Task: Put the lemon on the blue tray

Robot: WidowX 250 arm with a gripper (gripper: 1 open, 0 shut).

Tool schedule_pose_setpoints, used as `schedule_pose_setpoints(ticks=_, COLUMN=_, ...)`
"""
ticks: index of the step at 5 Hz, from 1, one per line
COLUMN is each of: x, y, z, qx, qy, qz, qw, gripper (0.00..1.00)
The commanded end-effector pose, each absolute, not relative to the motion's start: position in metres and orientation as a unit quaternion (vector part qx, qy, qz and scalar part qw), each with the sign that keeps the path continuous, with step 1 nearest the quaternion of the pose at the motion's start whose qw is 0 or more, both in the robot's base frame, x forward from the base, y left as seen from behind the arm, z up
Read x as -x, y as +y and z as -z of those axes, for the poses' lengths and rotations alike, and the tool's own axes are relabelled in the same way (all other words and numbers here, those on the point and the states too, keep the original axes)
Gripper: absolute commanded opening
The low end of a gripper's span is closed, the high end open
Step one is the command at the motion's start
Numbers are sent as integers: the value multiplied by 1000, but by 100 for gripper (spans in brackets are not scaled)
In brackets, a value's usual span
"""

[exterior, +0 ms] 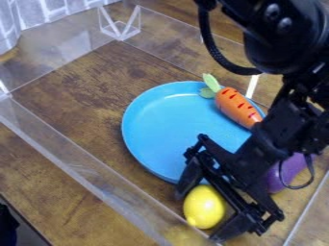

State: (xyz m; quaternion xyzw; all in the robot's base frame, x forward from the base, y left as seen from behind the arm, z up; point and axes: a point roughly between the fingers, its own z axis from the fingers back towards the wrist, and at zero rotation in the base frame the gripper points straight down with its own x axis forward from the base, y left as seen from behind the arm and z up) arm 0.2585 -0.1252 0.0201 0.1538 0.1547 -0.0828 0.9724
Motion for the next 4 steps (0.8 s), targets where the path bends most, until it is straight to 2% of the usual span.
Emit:
schedule_pose_setpoints(ticks=1, x=-269, y=-122, z=-26, qx=-145, qy=153, qz=47, qw=976, gripper=0)
schedule_pose_setpoints(ticks=3, x=-277, y=-135, z=-24, qx=-127, qy=155, qz=18, qw=980, gripper=0)
schedule_pose_setpoints(ticks=4, x=-276, y=-132, z=-32, qx=-131, qy=151, qz=29, qw=979, gripper=0)
